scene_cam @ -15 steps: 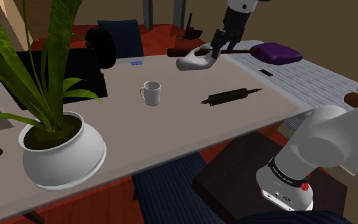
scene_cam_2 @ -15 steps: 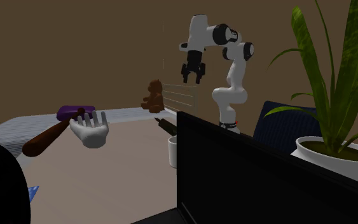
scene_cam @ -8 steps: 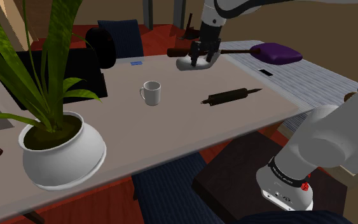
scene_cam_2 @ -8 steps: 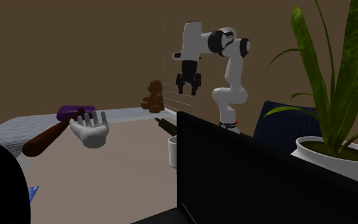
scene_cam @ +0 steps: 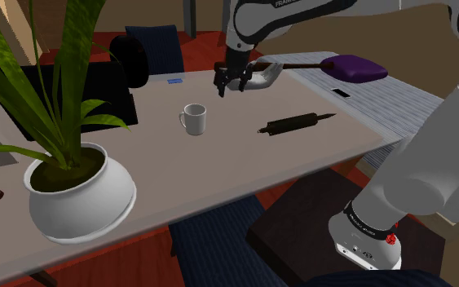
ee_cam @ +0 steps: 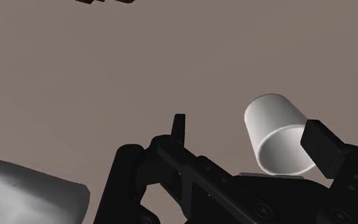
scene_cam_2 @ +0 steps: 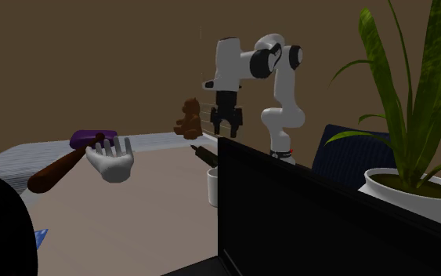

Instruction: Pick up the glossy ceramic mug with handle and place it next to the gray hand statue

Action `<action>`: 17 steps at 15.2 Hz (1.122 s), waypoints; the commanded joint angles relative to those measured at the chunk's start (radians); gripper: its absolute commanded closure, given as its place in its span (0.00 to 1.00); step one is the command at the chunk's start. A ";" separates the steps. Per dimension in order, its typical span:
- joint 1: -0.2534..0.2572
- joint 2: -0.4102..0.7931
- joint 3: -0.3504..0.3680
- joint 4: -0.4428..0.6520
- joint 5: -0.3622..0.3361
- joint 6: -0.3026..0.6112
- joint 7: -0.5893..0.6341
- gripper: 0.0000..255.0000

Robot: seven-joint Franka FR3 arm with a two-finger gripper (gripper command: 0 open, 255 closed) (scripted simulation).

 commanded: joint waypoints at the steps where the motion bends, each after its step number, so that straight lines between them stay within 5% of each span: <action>1: 0.002 0.078 0.002 0.059 0.005 0.011 0.008 0.00; 9: 0.027 0.394 0.018 0.333 0.017 0.020 0.056 0.00; 17: 0.031 0.452 0.018 0.307 0.015 0.102 0.059 0.00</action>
